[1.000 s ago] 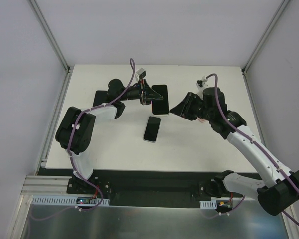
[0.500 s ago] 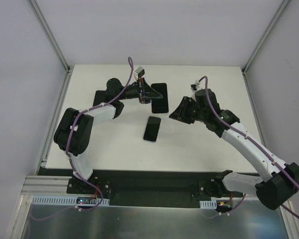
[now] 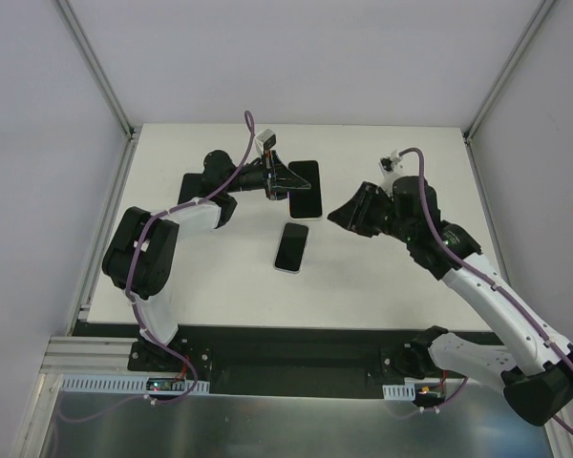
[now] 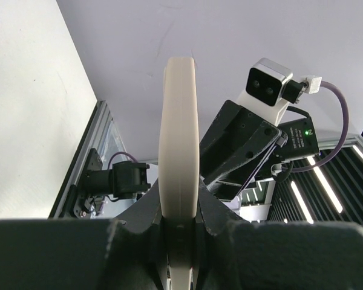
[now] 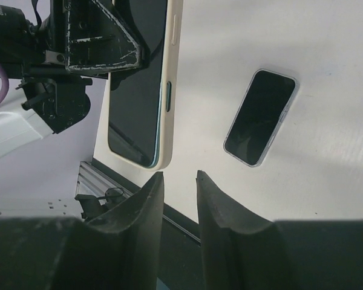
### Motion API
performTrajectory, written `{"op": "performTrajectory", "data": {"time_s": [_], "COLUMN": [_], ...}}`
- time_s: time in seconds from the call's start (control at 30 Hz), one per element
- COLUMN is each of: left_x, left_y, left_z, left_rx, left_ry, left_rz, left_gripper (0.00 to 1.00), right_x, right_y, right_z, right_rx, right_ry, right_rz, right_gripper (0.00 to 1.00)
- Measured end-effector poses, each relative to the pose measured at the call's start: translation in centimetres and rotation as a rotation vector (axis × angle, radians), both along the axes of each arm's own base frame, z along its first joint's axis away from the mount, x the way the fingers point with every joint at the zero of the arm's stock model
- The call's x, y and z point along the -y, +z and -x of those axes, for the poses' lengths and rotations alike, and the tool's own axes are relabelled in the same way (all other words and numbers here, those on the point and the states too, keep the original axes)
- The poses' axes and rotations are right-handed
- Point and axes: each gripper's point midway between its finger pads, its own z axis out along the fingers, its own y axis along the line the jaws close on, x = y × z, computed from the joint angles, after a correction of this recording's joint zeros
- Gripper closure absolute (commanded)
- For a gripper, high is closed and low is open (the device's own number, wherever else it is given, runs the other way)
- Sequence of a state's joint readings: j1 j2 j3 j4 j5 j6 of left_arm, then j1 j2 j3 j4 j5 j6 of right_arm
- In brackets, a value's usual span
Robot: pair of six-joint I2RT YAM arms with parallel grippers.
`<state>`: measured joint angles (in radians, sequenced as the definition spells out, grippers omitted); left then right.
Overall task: Take the phone out of the phone case
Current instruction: Remove the phone case from the phone.
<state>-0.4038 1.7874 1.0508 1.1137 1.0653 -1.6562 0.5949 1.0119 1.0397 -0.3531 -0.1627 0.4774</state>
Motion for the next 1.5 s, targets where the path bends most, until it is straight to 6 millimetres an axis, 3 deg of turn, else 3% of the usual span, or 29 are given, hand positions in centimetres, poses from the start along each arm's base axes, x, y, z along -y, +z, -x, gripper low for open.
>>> {"op": "performTrajectory", "data": {"time_s": [0.8,1.13,1.27,1.5], "left_x": [-0.2,-0.4,-0.4,-0.4], "left_y": [-0.5,-0.4,-0.4,-0.4], "left_z": [-0.2,-0.3,-0.3,-0.3], "left_rx": [0.003,0.004,0.005,0.005], "left_ry": [0.011,0.016,0.016,0.016], "left_rz": [-0.025,-0.024,-0.024,-0.024], "left_gripper": [1.0,1.0,1.0,1.0], "right_x": [-1.5,-2.2,-1.8,-1.1], "right_y": [-1.8,-4.2,-3.2,0.3], "right_z": [-0.8,-1.9,-1.9,-1.3], "right_rx": [-0.046,-0.104,-0.072,0.016], "right_ry": [0.034,0.027,0.008,-0.005], "right_rz": [0.018,0.056,0.048,0.0], "right_gripper": [0.7,0.72,0.72,0.72]}}
